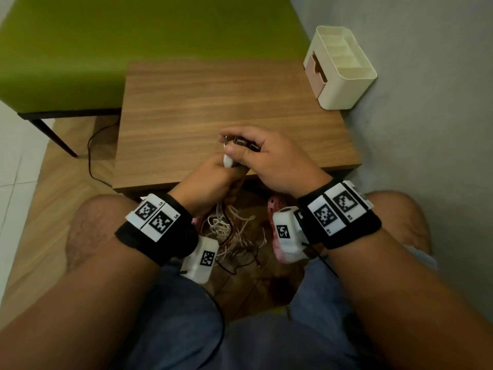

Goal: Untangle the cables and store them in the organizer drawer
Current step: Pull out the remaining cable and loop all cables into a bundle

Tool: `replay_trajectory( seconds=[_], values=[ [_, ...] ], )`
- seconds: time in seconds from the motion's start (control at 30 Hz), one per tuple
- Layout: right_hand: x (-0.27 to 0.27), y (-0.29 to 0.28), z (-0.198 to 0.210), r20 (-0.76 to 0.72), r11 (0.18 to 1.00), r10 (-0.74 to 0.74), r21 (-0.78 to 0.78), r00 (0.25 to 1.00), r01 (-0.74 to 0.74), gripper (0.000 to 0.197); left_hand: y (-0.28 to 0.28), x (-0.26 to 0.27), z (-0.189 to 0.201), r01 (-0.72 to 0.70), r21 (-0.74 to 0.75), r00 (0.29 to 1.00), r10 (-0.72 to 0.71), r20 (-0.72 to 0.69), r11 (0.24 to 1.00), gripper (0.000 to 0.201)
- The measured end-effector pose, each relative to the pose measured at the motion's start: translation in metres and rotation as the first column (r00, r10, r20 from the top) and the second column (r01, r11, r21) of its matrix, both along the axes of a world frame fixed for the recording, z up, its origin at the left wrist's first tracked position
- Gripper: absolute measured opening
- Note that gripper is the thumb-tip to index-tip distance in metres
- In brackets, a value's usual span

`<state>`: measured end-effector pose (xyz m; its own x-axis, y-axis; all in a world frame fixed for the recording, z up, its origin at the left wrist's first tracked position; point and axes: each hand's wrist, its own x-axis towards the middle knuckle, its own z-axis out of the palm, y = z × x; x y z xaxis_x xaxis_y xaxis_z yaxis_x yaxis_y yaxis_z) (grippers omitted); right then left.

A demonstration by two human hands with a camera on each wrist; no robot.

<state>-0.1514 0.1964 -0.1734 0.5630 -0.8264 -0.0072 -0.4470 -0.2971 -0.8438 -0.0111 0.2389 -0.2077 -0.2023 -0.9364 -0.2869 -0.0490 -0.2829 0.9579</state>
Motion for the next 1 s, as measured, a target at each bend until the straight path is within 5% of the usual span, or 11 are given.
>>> replay_trajectory(
  seconds=[0.23,0.37,0.5,0.6,0.87,1.0],
  values=[
    [-0.013,-0.014,-0.037,-0.003,0.978,0.094,0.19,0.996,-0.091,0.043,0.003,0.007,-0.033,0.021,0.065,0.999,-0.024,0.043,0.998,0.041],
    [-0.017,-0.038,-0.051,0.115,0.944,0.037,0.323,0.993,-0.073,0.037,-0.023,-0.003,-0.037,0.014,0.147,1.0,-0.012,-0.018,0.989,0.039],
    [-0.019,-0.057,-0.05,0.033,0.954,0.067,0.292,0.997,-0.074,0.034,-0.043,-0.013,-0.031,-0.012,0.163,0.999,0.007,0.035,0.986,0.019],
    [-0.022,-0.06,-0.057,0.041,0.949,0.057,0.309,0.998,-0.067,0.039,-0.05,-0.023,-0.034,-0.02,0.188,0.999,0.012,0.042,0.982,0.026],
    [-0.036,-0.006,-0.097,0.079,0.972,-0.087,0.227,0.993,0.067,0.052,-0.003,-0.044,-0.058,-0.089,0.159,0.992,0.074,0.099,0.983,0.027],
    [-0.04,0.038,-0.105,0.153,0.91,-0.032,0.413,0.988,-0.035,0.05,0.031,-0.034,-0.07,0.034,0.142,0.976,-0.063,0.209,0.989,0.027]
  ],
)
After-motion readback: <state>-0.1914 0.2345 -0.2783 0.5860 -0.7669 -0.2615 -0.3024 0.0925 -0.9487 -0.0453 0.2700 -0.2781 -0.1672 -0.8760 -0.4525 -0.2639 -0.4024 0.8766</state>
